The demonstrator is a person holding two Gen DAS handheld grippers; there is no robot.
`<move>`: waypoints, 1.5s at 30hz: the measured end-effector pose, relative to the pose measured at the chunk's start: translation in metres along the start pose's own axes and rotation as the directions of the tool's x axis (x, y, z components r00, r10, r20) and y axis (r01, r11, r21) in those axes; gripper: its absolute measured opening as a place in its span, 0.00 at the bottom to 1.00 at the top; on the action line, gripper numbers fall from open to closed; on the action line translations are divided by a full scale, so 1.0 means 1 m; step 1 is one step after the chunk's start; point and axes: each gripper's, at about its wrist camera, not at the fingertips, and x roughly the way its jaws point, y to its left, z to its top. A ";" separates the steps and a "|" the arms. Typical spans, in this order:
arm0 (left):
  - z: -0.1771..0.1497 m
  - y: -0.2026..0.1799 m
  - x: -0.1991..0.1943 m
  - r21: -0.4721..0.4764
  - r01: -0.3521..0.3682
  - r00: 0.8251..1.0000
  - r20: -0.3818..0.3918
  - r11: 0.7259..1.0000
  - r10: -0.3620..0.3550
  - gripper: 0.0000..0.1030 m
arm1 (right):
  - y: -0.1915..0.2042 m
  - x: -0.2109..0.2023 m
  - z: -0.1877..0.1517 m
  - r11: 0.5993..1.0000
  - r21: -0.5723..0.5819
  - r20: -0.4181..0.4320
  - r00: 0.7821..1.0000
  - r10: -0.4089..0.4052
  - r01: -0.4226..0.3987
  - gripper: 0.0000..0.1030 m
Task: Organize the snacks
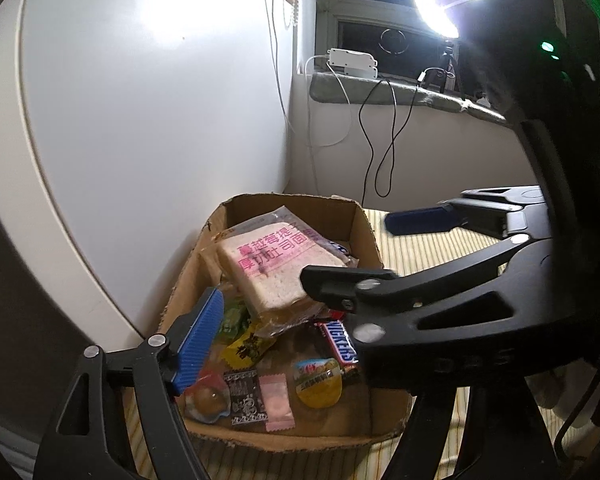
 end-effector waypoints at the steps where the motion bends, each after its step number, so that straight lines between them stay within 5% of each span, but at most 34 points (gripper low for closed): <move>1: -0.001 0.001 -0.002 -0.002 0.000 1.000 0.001 1.000 0.000 0.72 | -0.001 -0.004 -0.001 1.000 0.009 0.013 1.000 -0.002 0.002 0.88; 24: -0.029 0.008 -0.051 -0.016 -0.056 0.997 0.046 0.998 0.057 0.78 | -0.008 -0.085 -0.056 0.982 0.089 0.181 0.966 -0.182 0.168 0.94; 45: -0.032 0.004 -0.053 -0.028 -0.073 0.996 0.049 0.997 0.075 0.79 | -0.011 -0.096 -0.083 0.963 0.109 0.191 0.946 -0.263 0.246 0.94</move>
